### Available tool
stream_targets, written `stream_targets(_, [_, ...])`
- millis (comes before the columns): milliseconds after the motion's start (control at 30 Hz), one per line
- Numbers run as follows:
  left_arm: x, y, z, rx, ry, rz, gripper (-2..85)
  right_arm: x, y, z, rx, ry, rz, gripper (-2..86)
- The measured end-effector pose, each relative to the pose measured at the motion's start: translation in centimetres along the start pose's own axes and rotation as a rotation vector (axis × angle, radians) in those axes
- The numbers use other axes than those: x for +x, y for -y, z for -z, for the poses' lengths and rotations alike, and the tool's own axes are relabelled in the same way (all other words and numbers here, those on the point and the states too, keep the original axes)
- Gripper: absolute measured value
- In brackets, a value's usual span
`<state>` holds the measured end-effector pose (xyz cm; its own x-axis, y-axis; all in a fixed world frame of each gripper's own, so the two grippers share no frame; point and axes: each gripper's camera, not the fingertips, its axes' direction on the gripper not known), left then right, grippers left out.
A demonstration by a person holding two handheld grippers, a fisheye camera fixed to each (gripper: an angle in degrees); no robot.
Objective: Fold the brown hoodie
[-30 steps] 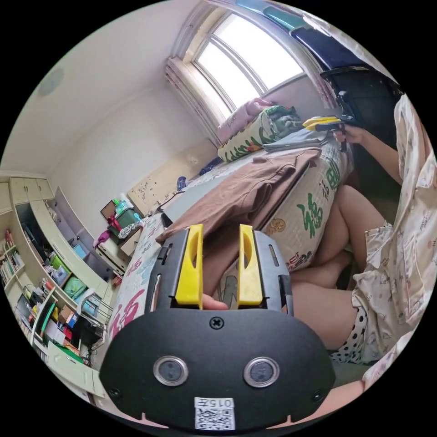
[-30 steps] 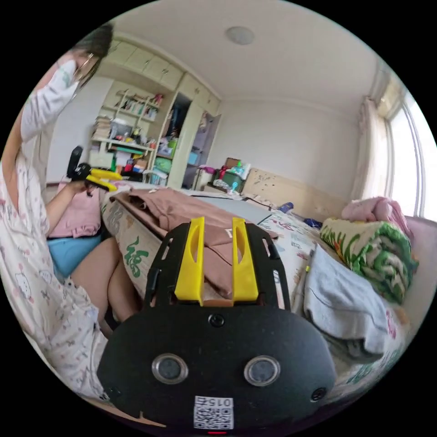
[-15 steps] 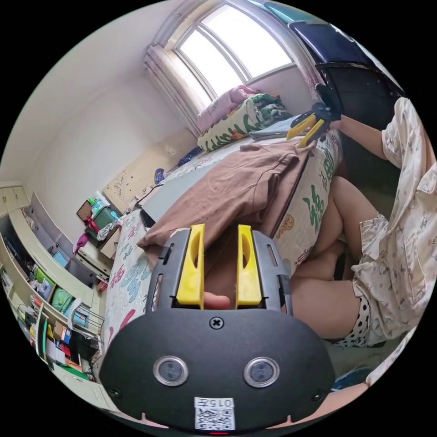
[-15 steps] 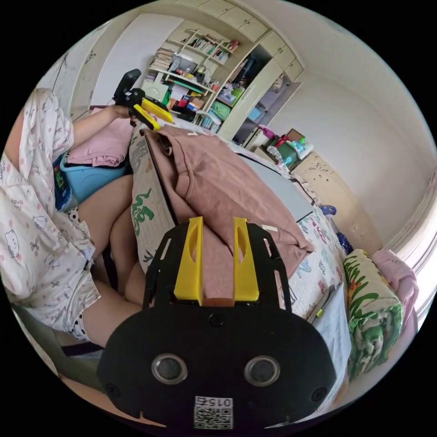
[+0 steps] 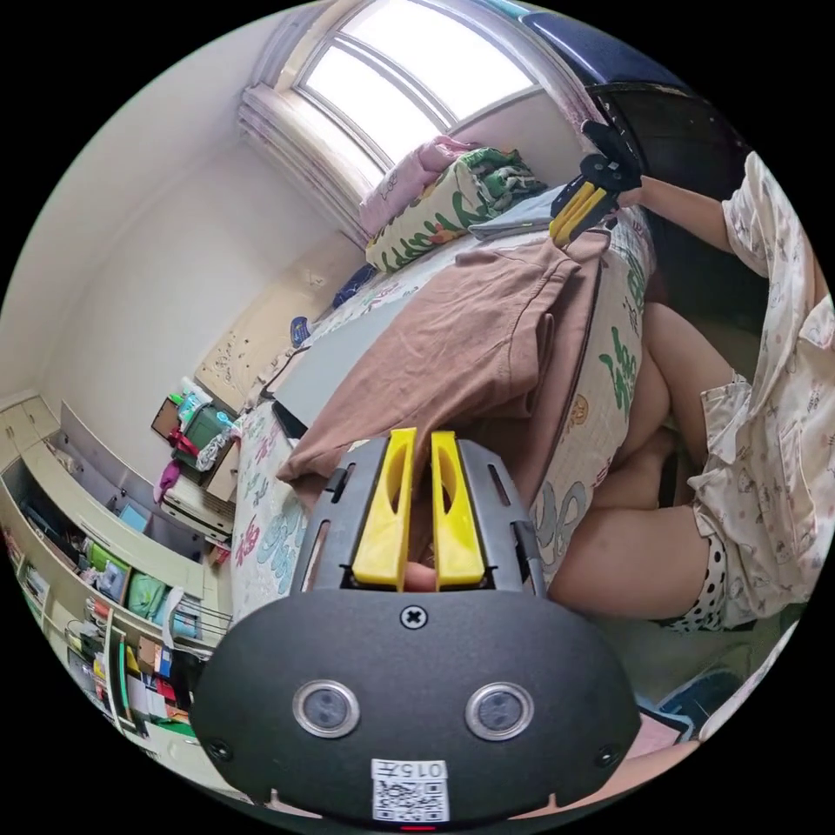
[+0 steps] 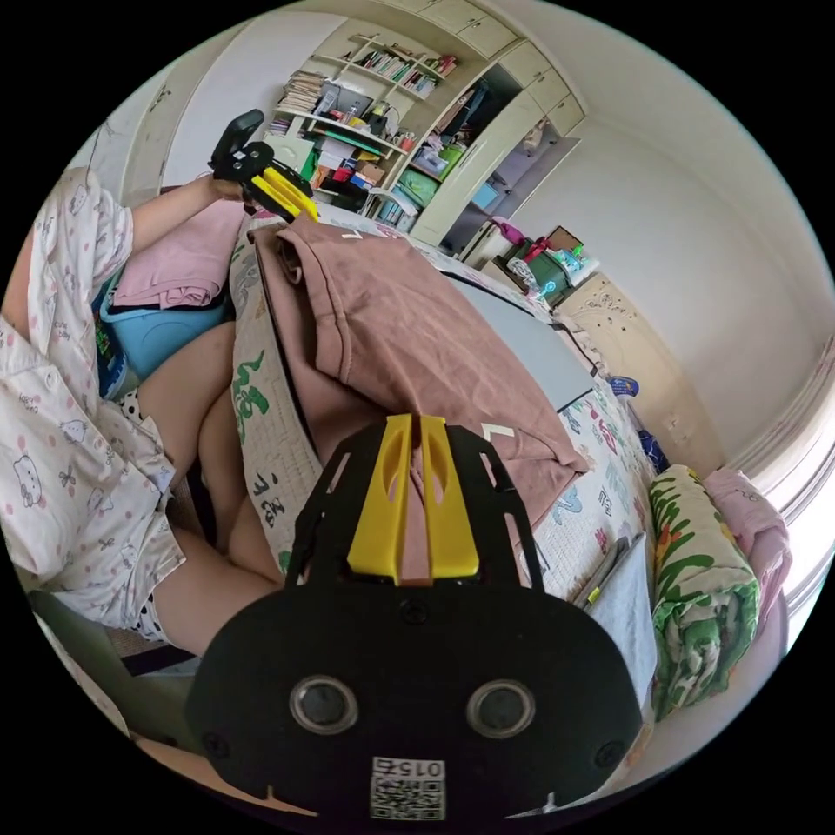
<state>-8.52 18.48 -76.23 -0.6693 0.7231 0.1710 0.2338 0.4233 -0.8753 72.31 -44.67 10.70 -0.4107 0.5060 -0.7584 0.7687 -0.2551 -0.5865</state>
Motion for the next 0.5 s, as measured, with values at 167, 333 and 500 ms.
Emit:
stream_targets(167, [0.2,-0.8,-2.6,-0.036,-0.05,0.027,3.7,-0.1,-0.5,-2.3,-0.028,0.073,-0.003,4.0])
stream_targets(333, [-0.8,-0.5,-3.4,-0.01,-0.083,0.095,1.0,0.1,-0.2,-3.4,0.001,0.086,-0.021,1.4])
stream_targets(500, [-2.5,1.3,-3.3,0.024,-0.173,0.106,0.0,0.4,1.6,-3.6,0.011,0.063,0.02,-0.4])
